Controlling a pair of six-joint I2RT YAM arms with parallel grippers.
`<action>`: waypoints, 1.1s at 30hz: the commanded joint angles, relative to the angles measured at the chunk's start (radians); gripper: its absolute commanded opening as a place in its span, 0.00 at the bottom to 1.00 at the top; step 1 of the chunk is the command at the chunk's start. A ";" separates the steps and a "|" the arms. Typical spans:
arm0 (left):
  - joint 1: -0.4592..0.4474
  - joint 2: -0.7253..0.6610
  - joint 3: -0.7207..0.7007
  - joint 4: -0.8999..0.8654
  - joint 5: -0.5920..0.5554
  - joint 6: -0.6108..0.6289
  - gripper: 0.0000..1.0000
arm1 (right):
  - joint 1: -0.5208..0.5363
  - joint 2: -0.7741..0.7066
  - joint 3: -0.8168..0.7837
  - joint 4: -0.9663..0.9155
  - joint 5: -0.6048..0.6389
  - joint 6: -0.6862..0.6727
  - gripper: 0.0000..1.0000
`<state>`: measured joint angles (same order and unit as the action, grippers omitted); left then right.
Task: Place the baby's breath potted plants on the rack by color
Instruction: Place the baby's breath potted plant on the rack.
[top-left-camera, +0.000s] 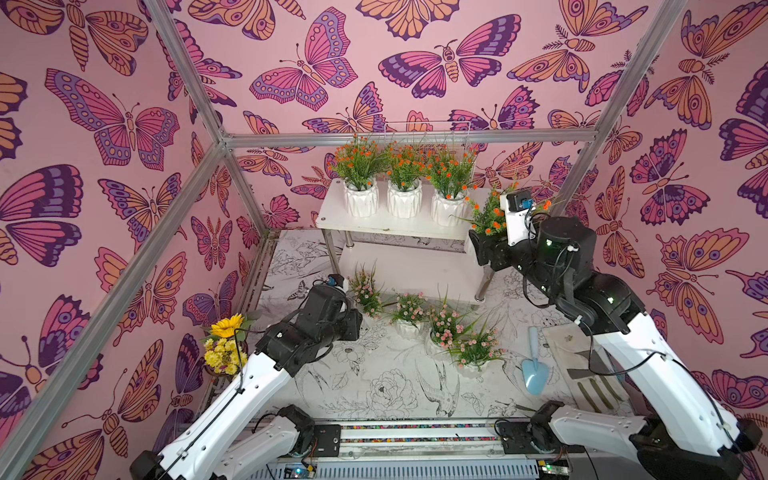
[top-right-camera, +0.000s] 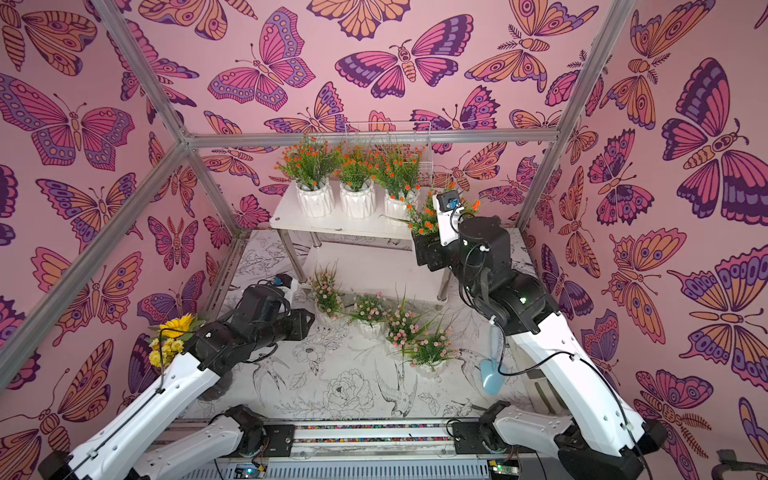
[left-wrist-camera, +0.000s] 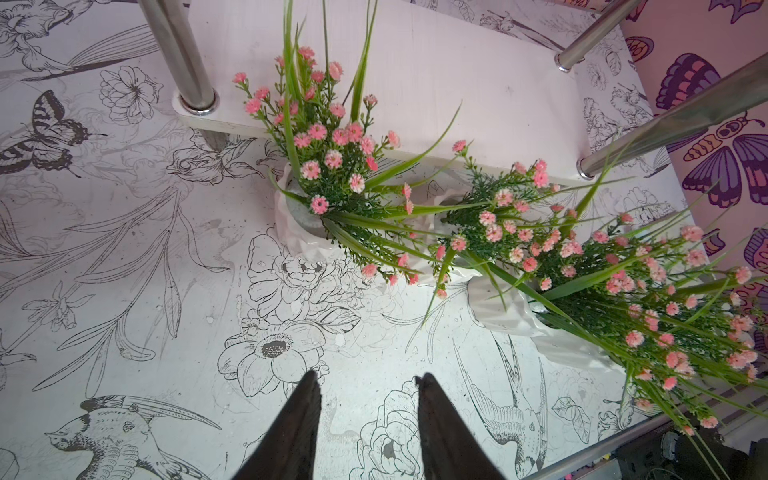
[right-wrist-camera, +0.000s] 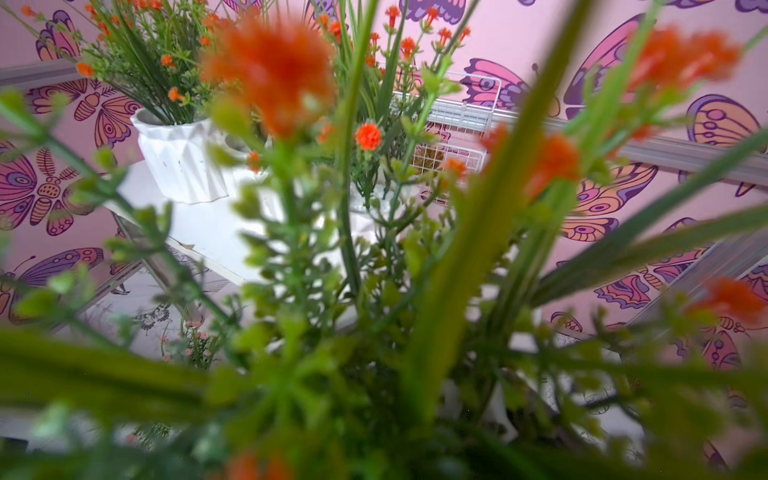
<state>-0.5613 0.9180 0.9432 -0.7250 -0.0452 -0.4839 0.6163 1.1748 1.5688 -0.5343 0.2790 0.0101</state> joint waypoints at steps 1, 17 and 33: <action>0.003 -0.018 -0.021 0.014 0.006 -0.005 0.42 | -0.009 0.022 0.074 0.106 0.054 -0.030 0.55; 0.003 -0.015 -0.023 0.014 -0.002 -0.007 0.43 | -0.086 0.118 0.144 0.152 0.078 -0.043 0.55; 0.005 0.037 -0.004 0.010 -0.032 -0.015 0.44 | -0.213 0.217 0.185 0.209 -0.035 0.011 0.55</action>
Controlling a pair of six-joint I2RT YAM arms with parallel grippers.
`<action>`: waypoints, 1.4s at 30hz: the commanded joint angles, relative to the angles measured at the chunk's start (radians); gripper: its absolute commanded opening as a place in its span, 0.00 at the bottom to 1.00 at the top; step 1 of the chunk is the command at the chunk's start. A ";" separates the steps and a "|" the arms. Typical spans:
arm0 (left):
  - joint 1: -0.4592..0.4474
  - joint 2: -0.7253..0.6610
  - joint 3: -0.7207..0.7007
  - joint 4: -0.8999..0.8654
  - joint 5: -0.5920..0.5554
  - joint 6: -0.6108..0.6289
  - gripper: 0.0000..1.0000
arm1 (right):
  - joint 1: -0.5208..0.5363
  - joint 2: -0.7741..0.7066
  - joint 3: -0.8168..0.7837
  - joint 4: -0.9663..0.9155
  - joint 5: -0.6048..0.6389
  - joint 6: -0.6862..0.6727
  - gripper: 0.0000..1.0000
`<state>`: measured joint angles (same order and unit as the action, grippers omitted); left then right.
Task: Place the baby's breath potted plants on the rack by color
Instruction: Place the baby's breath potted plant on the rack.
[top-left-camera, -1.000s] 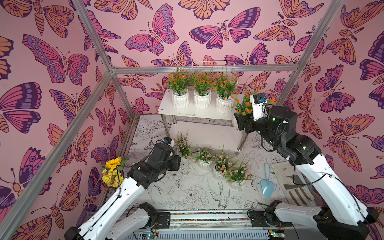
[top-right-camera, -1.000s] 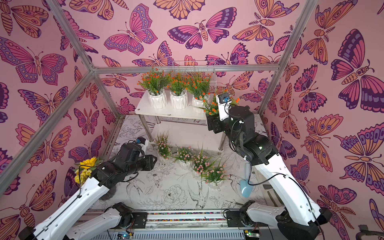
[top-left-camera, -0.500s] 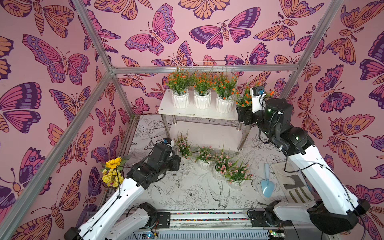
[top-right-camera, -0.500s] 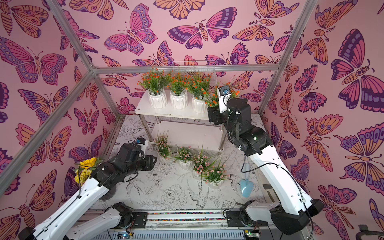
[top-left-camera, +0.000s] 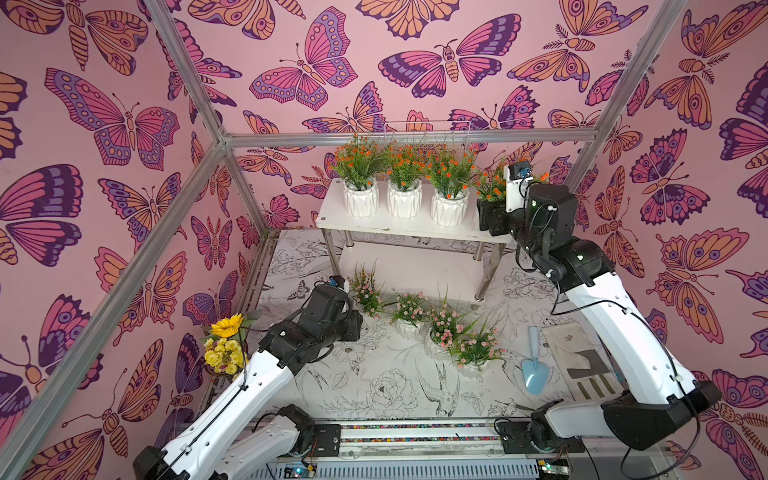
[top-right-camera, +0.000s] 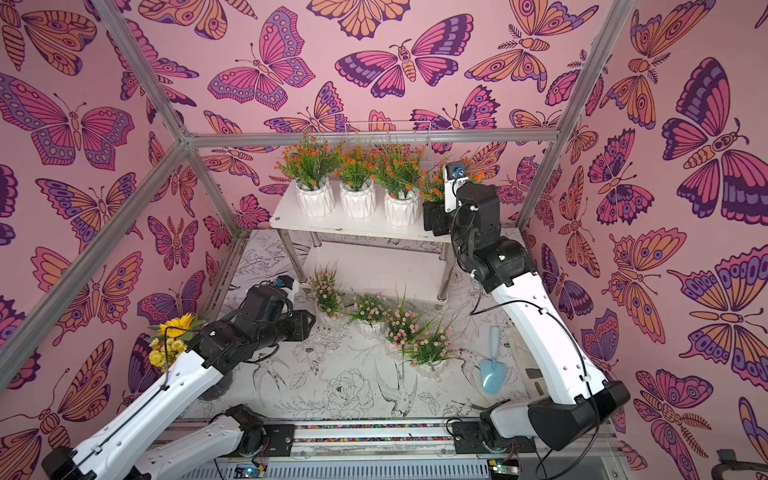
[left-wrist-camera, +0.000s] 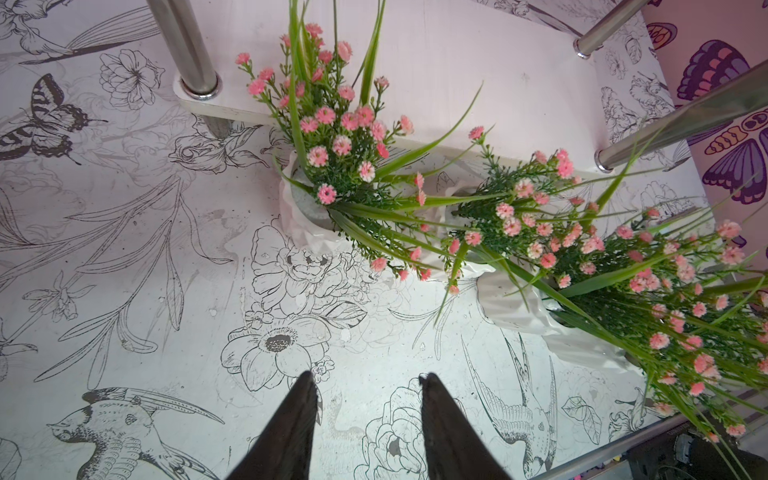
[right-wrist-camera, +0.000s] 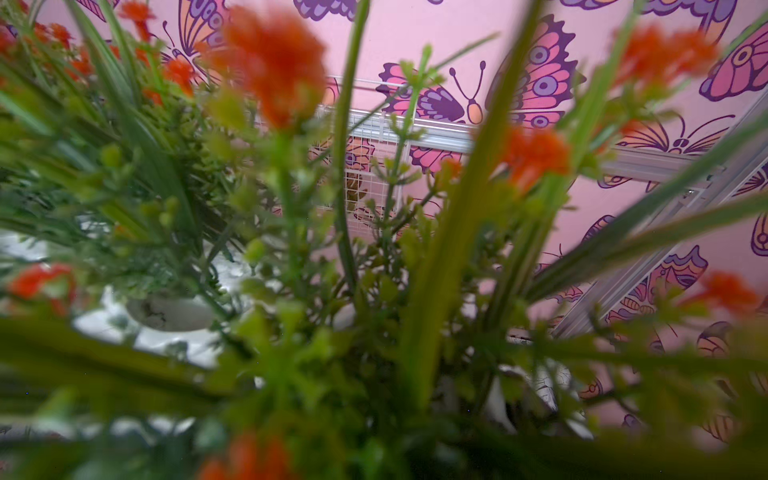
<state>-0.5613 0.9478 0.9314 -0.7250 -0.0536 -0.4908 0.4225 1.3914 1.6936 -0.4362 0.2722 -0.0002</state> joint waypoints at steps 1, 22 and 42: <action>0.005 0.012 0.009 0.011 -0.024 -0.009 0.44 | -0.026 0.006 0.063 0.114 -0.036 0.027 0.55; 0.005 0.039 0.033 -0.022 -0.046 -0.011 0.46 | -0.096 0.119 0.122 0.143 -0.112 0.082 0.60; 0.005 -0.008 0.018 -0.044 -0.059 -0.009 0.54 | -0.102 0.170 0.150 0.120 -0.142 0.124 0.80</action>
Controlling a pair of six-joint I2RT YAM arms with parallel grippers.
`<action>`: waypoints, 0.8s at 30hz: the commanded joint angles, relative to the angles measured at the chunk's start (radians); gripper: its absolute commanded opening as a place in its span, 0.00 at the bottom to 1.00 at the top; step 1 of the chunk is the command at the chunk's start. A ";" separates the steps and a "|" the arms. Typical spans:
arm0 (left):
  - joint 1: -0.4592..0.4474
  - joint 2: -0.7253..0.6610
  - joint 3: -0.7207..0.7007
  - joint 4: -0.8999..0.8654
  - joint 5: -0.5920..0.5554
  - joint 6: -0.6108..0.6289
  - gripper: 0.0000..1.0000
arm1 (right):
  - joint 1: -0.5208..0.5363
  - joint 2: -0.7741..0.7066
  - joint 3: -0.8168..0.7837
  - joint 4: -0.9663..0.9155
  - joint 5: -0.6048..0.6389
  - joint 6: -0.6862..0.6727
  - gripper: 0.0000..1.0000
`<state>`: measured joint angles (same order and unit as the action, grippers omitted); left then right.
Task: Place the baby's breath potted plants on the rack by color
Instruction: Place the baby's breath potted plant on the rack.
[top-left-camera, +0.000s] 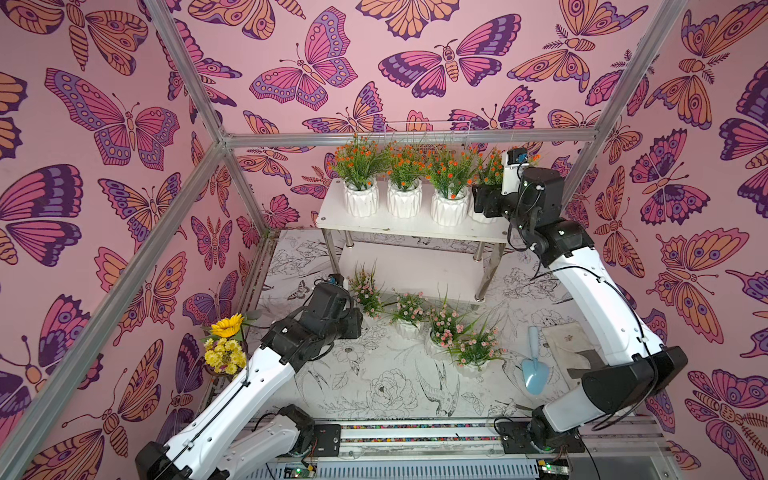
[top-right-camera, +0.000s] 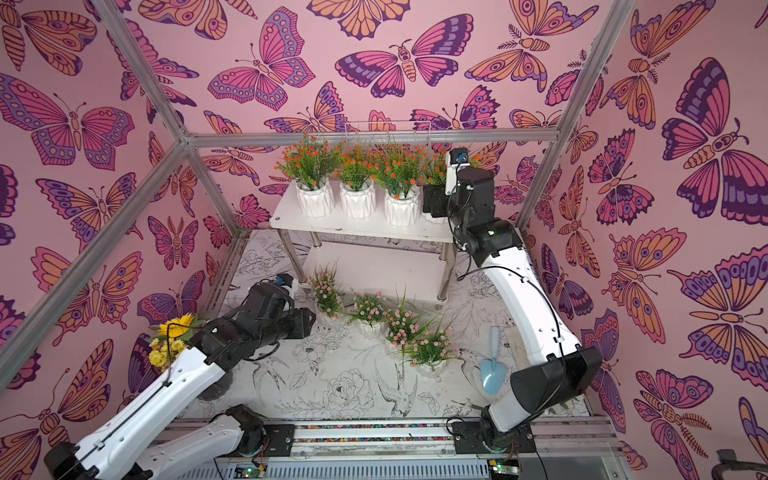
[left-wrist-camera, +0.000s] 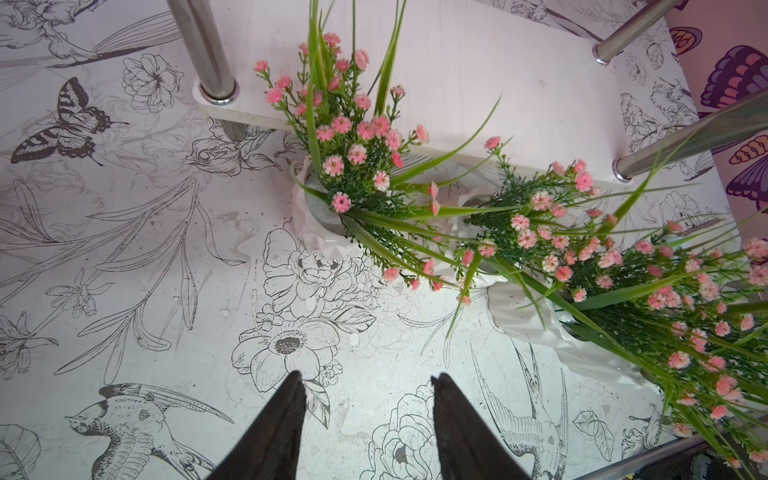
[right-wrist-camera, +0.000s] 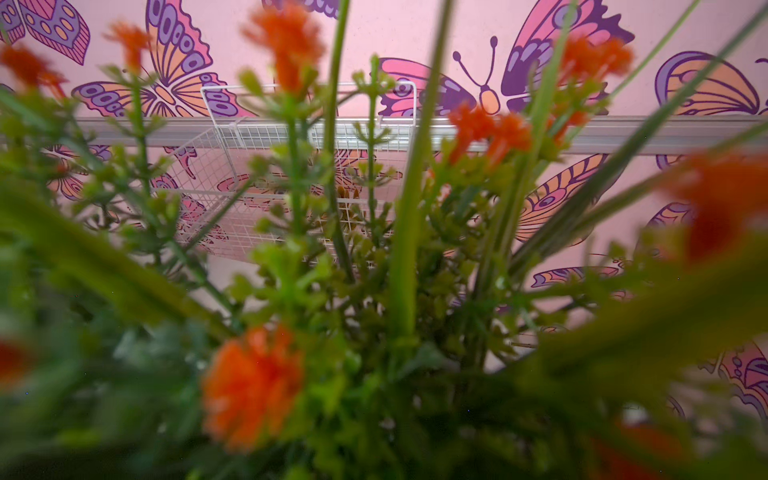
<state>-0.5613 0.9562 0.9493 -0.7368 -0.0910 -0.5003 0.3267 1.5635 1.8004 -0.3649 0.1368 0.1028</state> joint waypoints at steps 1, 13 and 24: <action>0.005 -0.020 -0.001 -0.031 -0.021 0.000 0.55 | -0.006 -0.004 0.043 0.046 -0.004 0.023 0.82; 0.005 -0.025 -0.008 -0.031 -0.018 0.000 0.58 | -0.006 -0.020 0.034 0.039 -0.016 0.029 0.99; 0.005 -0.034 -0.003 -0.030 -0.029 0.008 0.60 | -0.007 -0.090 0.004 0.042 -0.042 0.032 0.99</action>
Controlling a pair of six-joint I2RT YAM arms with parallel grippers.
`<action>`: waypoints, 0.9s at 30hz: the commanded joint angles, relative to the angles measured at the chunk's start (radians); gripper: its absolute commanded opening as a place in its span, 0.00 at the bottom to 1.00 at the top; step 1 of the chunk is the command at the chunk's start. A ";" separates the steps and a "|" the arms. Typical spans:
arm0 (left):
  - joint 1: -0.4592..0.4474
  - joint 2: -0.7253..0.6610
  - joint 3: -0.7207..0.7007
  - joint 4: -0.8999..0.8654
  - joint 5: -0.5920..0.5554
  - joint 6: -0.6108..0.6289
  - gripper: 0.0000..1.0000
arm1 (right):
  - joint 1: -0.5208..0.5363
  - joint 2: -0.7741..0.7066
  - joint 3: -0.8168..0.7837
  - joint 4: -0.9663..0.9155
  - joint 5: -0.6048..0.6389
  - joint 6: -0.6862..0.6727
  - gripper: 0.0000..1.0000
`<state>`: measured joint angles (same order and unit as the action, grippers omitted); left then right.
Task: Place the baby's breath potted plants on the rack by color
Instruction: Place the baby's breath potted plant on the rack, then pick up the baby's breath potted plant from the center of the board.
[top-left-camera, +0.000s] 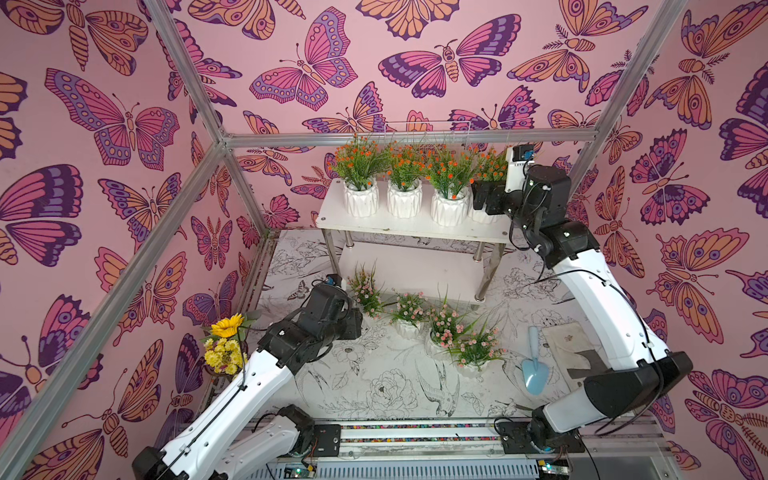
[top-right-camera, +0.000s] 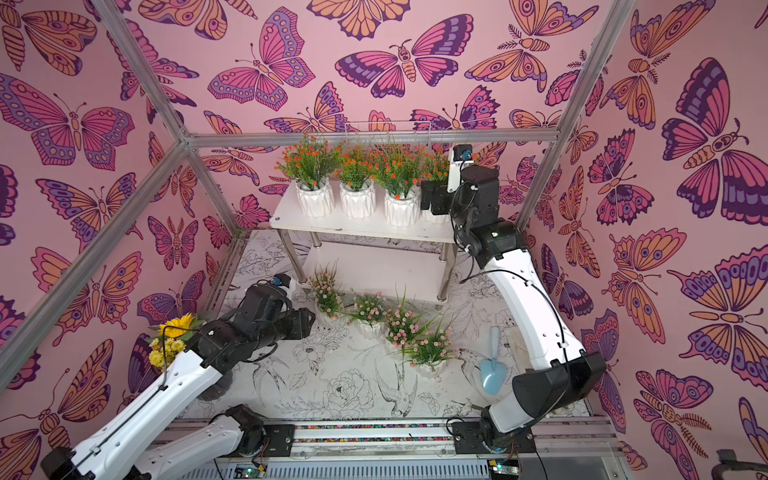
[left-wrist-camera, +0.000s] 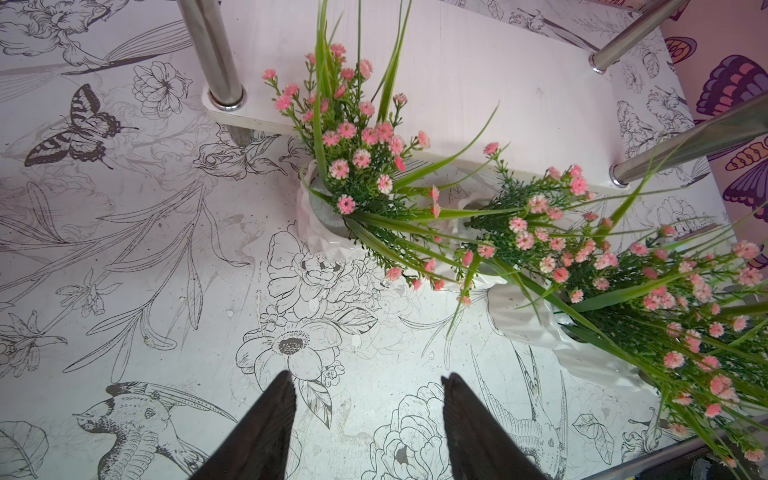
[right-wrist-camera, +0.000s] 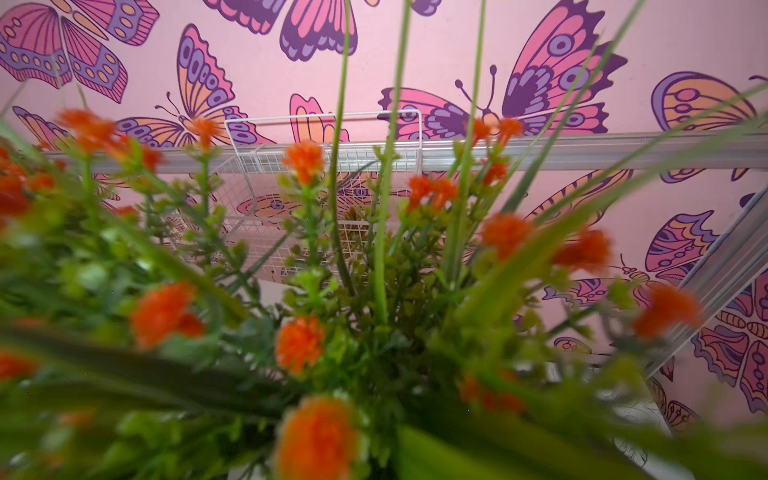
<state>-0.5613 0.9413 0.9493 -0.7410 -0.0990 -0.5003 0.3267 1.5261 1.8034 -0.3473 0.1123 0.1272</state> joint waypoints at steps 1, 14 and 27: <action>0.005 -0.020 -0.003 -0.026 -0.021 0.007 0.60 | -0.006 -0.060 -0.002 0.023 -0.021 0.007 0.99; 0.005 -0.049 -0.006 -0.014 -0.033 0.013 0.60 | -0.008 -0.242 -0.166 0.015 -0.007 0.021 0.99; 0.005 -0.065 -0.054 0.111 -0.011 0.032 0.62 | -0.007 -0.652 -0.658 -0.054 0.052 0.189 1.00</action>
<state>-0.5613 0.8864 0.9203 -0.6765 -0.1165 -0.4831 0.3267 0.9157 1.2148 -0.3542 0.1299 0.2413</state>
